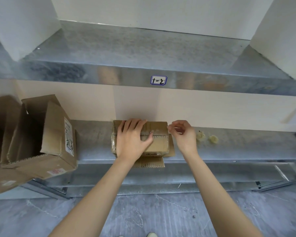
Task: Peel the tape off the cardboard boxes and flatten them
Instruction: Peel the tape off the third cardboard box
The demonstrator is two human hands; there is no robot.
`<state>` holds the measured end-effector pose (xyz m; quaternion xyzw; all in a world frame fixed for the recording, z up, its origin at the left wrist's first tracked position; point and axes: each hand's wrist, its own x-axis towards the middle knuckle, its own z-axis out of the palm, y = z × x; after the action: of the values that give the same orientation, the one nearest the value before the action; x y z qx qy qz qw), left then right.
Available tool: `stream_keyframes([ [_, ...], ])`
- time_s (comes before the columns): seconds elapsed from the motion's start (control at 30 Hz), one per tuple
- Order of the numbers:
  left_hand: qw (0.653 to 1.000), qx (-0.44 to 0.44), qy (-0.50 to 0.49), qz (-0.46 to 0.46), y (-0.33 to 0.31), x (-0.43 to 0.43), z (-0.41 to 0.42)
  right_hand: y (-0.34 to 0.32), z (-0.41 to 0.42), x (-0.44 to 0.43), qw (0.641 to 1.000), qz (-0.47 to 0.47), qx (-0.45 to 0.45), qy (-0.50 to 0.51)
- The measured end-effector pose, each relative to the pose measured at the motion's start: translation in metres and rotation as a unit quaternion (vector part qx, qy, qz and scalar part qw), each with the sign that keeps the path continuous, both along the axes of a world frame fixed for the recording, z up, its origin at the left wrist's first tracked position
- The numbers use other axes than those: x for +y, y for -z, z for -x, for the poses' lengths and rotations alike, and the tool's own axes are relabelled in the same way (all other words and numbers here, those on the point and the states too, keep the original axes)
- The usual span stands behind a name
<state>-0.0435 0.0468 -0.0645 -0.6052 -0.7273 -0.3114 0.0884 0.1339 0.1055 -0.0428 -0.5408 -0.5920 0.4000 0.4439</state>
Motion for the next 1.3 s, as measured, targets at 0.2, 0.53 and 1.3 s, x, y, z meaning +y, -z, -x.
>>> stream_keyframes([
  [0.2, 1.0, 0.003, 0.005, -0.002, 0.0, -0.002, -0.001, 0.002, -0.002, -0.007, 0.998, 0.019, -0.033, -0.039],
  [0.53, 0.999, -0.044, 0.005, 0.027, -0.009, 0.014, -0.003, 0.007, -0.002, -0.014, 0.998, 0.029, -0.031, -0.055],
  [1.3, 0.996, -0.036, -0.038, 0.076, -0.008, 0.017, -0.051, 0.002, -0.027, 0.007, 0.963, -0.063, -0.202, -0.166],
])
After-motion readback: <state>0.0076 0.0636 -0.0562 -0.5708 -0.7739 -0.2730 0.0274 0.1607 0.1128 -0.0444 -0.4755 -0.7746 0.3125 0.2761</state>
